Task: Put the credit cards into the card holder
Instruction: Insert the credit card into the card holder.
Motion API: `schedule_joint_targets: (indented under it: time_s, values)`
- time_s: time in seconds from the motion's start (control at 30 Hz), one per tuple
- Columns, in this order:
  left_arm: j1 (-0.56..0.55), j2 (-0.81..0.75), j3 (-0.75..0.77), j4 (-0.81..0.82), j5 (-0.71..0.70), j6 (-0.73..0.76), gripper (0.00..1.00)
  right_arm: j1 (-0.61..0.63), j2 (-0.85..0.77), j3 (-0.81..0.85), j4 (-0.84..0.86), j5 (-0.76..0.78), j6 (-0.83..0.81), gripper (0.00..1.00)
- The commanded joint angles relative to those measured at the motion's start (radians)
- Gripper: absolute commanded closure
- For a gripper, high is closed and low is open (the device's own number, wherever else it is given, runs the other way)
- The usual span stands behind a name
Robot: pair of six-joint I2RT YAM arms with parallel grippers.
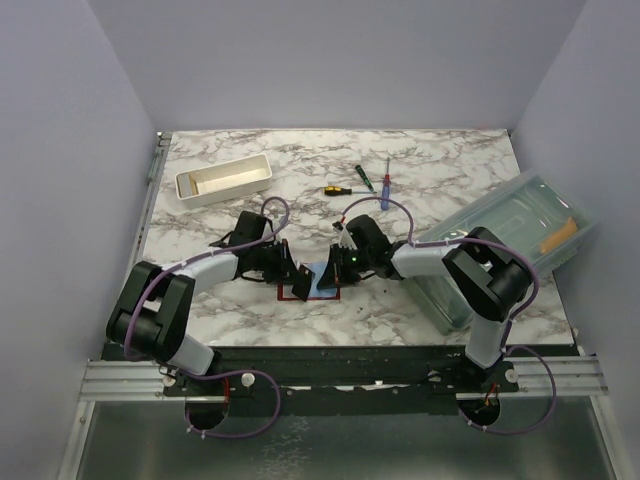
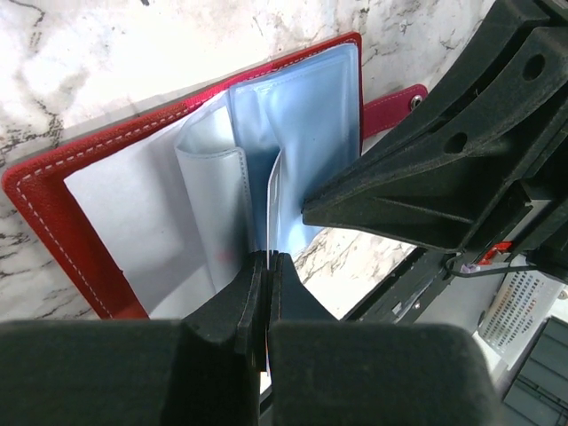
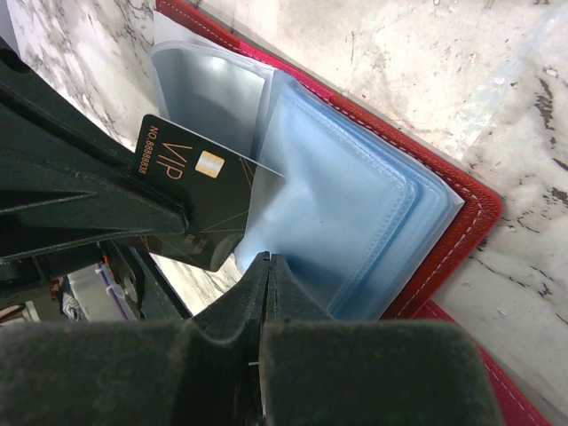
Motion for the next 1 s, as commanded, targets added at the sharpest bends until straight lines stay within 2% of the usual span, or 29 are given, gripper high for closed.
schedule_joint_targets:
  time_s: [0.0,0.27,0.57,0.67,0.83,0.97]
  values:
    - [0.002,-0.003,-0.034,0.128,0.012,-0.007,1.00,-0.001,0.033,-0.003,0.001,0.005,-0.025,1.00]
    - [0.002,0.058,-0.031,0.195,-0.028,-0.028,1.00,0.000,0.036,0.000,0.002,0.003,-0.026,1.00]
    - [0.003,0.061,-0.038,0.252,-0.071,-0.059,1.00,0.000,0.041,-0.008,0.012,0.000,-0.026,1.00]
    - [0.003,0.071,-0.044,0.272,-0.051,-0.082,1.00,0.000,0.038,-0.007,0.007,0.000,-0.025,1.00]
    - [0.003,0.091,-0.065,0.298,-0.019,-0.134,1.00,0.000,-0.018,0.008,-0.101,0.060,-0.024,1.00]
    - [0.003,0.096,-0.071,0.308,0.000,-0.164,1.00,0.000,-0.083,0.016,-0.244,0.161,-0.051,0.86]
